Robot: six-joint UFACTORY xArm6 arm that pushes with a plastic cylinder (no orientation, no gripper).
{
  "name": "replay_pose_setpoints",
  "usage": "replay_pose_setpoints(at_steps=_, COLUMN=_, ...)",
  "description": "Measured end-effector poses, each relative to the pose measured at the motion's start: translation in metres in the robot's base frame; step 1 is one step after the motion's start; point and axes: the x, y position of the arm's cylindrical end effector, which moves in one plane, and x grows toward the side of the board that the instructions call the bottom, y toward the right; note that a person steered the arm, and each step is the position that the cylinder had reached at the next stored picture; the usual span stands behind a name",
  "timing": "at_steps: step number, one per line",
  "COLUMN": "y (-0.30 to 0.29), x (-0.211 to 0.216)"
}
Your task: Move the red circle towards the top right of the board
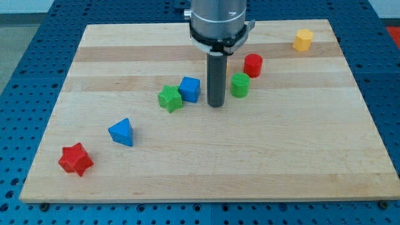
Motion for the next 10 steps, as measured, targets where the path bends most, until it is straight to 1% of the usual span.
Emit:
replay_pose_setpoints(at_steps=1, y=0.011, x=-0.005)
replay_pose_setpoints(at_steps=2, y=0.030, x=-0.029)
replay_pose_setpoints(at_steps=4, y=0.056, x=-0.059)
replay_pose_setpoints(at_steps=8, y=0.086, x=-0.108)
replay_pose_setpoints(at_steps=10, y=0.093, x=-0.112)
